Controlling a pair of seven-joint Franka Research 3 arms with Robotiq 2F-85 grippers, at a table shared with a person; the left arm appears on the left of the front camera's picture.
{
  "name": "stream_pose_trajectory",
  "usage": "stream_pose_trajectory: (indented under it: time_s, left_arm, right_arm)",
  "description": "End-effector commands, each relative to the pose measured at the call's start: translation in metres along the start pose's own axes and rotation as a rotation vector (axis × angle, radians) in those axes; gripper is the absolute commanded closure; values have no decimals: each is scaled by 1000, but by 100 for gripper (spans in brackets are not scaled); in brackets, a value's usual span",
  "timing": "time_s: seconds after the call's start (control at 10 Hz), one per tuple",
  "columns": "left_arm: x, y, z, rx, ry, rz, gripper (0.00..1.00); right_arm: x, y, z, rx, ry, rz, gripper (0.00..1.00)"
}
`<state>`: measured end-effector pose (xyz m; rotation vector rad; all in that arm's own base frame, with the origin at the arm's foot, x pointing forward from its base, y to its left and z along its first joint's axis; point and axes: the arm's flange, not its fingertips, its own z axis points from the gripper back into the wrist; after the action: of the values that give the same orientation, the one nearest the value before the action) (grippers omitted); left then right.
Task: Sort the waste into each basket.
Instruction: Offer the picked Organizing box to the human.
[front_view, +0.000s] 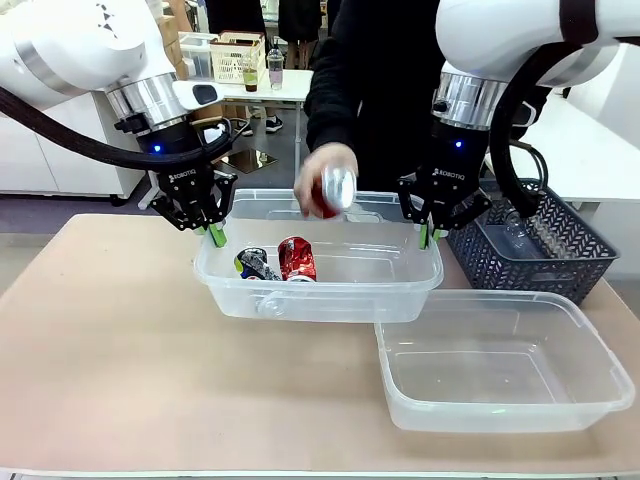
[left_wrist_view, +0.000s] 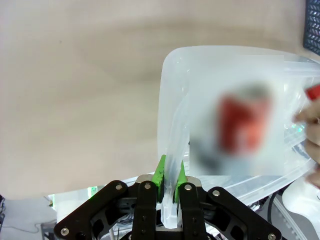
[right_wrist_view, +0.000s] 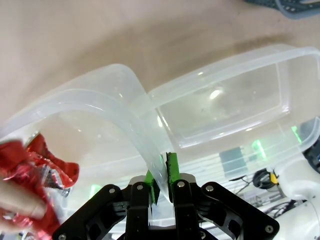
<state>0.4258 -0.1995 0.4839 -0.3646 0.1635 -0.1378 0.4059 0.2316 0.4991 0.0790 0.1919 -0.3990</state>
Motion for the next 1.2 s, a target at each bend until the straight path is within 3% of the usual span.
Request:
stream_pose_trajectory:
  time_s: [0.0, 1.1]
  left_arm:
    - [-2, -4, 7, -19, -14, -15, 93]
    - [-2, -4, 7, -19, -14, -15, 93]
  right_arm:
    - [0, -2, -3, 7, -1, -12, 91]
    - [0, -2, -3, 7, -1, -12, 91]
